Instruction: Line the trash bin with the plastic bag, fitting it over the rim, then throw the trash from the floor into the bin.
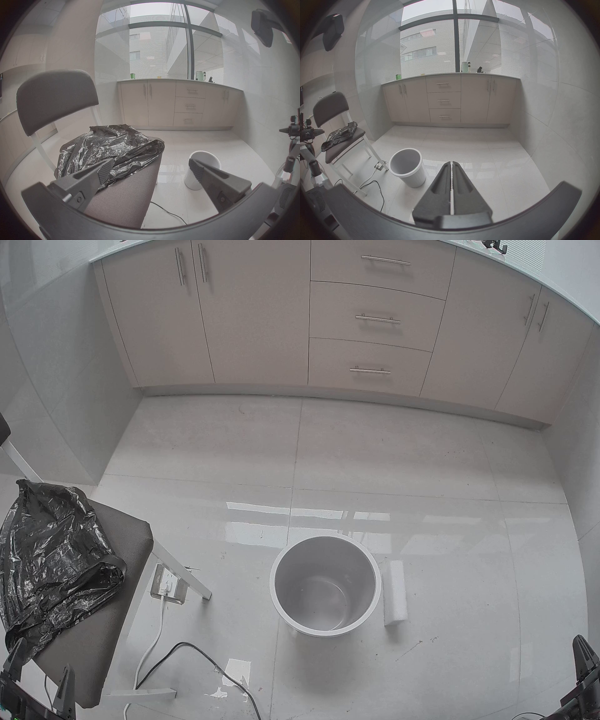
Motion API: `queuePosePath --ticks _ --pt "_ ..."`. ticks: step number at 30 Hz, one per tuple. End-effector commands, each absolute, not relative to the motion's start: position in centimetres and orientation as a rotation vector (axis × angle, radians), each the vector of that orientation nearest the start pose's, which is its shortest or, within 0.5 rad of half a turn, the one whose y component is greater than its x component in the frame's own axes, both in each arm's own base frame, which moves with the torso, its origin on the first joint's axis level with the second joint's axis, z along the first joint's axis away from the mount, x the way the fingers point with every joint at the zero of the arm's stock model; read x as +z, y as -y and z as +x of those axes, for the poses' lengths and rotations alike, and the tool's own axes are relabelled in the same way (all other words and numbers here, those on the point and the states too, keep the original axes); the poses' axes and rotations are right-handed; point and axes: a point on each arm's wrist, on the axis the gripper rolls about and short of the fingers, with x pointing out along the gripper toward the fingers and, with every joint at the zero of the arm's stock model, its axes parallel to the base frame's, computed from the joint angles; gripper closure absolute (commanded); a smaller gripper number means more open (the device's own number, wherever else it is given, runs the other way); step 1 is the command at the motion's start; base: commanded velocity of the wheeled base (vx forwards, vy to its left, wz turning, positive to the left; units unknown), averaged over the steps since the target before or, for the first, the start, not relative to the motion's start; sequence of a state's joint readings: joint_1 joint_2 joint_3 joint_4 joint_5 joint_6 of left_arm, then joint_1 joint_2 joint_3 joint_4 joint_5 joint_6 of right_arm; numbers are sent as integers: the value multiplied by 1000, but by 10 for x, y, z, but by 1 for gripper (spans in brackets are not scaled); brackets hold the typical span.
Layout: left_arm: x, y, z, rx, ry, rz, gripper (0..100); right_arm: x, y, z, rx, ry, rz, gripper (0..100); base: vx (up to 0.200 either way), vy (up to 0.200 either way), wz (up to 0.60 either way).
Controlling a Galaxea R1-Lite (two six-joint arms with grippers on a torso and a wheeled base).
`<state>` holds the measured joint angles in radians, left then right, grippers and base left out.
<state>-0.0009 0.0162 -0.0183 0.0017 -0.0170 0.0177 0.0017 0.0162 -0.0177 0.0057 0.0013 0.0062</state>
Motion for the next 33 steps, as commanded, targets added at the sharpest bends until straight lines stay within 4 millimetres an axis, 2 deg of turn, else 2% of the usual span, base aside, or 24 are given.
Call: queuePosePath --ticks 1,13,14,16,17,18,20,21,23,25,26,29,33 --pt "75 0 -23 -17 -1 17 0 75 0 -23 3 -5 6 100 0 0 0" --pt "75 0 -23 -12 0 9 0 76 0 -23 6 2 -6 100 0 0 0" --pt "75 0 -23 -12 0 9 0 81 0 -24 2 29 11 100 0 0 0" --pt "75 0 -23 -11 0 8 0 141 0 -41 49 229 164 100 0 0 0" --pt "75 0 -23 -11 0 3 0 173 1 -48 75 265 241 100 0 0 0" --pt "76 0 -23 -11 2 -2 0 195 2 -51 89 246 261 100 0 0 0" --pt "78 0 -23 -9 12 -9 0 210 3 -56 100 231 238 100 0 0 0" --pt "100 0 -29 -15 107 -50 0 216 3 -57 127 196 198 100 0 0 0" --pt "153 0 -40 -43 211 -159 0 218 3 -49 173 155 156 100 0 0 0" --pt "189 -1 -38 -51 179 -177 0 226 2 -34 229 136 164 100 0 0 0" --pt "198 -1 -36 -54 156 -177 0 232 1 -26 257 135 177 100 0 0 0" --pt "207 0 -22 -104 40 -116 0 252 -5 12 342 125 280 100 0 0 0" --pt "211 3 9 -163 -88 71 0 250 -19 62 391 14 288 100 0 0 0"
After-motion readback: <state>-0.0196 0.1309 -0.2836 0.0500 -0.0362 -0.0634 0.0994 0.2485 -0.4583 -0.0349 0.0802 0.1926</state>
